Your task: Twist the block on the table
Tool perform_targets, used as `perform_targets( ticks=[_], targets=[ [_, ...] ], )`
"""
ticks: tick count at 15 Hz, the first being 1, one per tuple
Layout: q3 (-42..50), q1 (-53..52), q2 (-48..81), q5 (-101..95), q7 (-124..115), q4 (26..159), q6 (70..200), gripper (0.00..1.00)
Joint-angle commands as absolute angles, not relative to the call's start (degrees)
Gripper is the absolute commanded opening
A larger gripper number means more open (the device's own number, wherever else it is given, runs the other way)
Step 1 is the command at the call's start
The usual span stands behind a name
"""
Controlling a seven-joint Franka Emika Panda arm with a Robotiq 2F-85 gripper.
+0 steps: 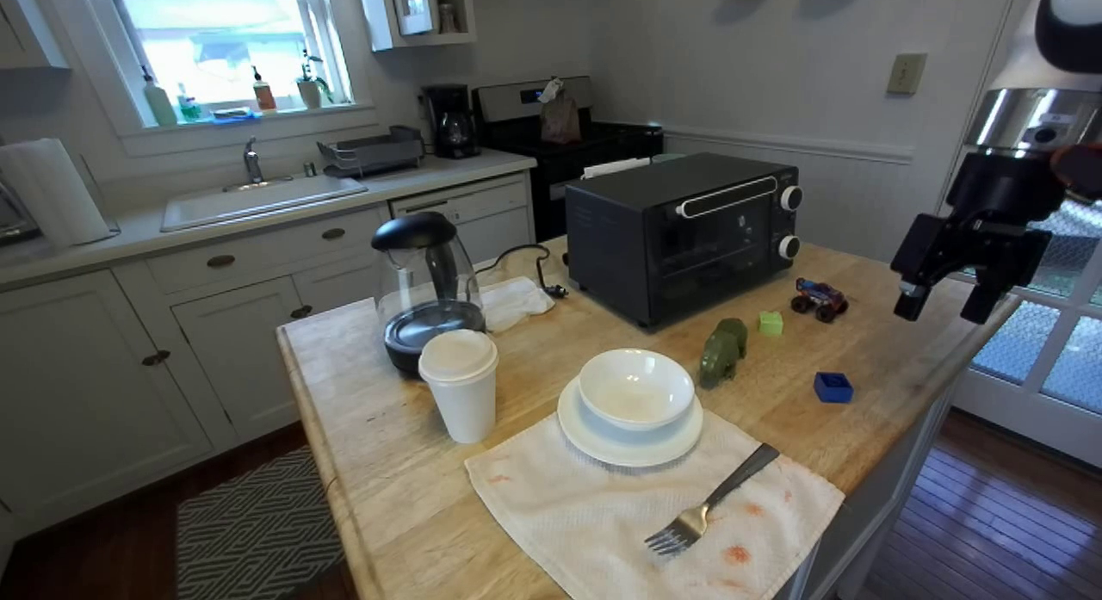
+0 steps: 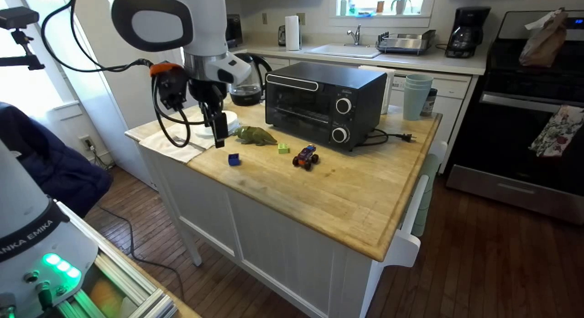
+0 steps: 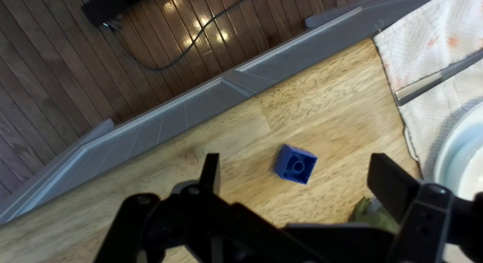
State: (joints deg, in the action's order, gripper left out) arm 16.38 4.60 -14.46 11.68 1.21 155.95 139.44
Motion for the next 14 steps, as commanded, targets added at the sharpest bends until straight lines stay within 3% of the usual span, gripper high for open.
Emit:
perform_targets(
  ticks=[1, 14],
  targets=[
    [13.75, 5.81, -6.70, 12.47, -0.02, 152.91, 141.16, 1.00],
    [12.83, 6.68, 0.09, 14.97, 3.76, 149.09, 140.94, 1.00]
  ],
)
